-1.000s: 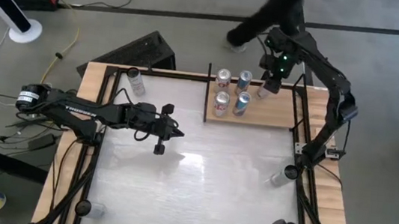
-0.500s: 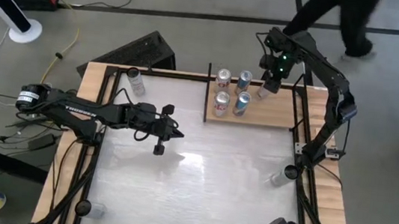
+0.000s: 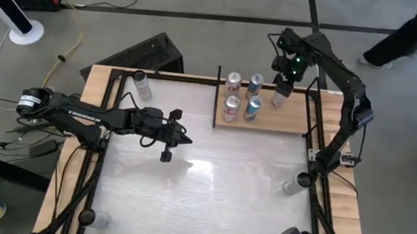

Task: Place canned beverage on shelf
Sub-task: Put the bottom white-pink soda can on the shelf

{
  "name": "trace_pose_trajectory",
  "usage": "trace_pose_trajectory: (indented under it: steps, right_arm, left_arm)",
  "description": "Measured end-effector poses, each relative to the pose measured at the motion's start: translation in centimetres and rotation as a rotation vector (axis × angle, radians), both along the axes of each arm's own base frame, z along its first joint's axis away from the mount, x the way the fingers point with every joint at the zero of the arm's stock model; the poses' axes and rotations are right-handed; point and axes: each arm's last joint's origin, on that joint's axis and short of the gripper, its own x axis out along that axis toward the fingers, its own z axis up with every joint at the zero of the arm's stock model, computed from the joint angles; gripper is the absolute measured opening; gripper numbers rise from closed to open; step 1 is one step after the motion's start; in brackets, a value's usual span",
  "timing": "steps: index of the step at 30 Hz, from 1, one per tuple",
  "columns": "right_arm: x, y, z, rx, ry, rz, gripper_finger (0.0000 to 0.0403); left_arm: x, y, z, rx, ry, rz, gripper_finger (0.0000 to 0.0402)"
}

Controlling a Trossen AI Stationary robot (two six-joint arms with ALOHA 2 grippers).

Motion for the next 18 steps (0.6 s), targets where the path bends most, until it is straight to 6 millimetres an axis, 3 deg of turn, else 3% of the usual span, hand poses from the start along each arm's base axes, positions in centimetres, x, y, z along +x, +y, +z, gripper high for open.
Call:
trace_pose_trajectory:
  steps: [12,18]
  right_arm:
    - [-0.3,-0.2,0.7,-0.098,-0.006,-0.009,0.0322]
    - [-1.0,0.8,3.2,-0.218,-0.096,-0.009,0.0322]
  left_arm:
    - [0.0,0.0,0.0,0.011,0.000,-0.005,0.0000]
    - [0.0,0.0,0.0,0.019,0.000,-0.008,0.0000]
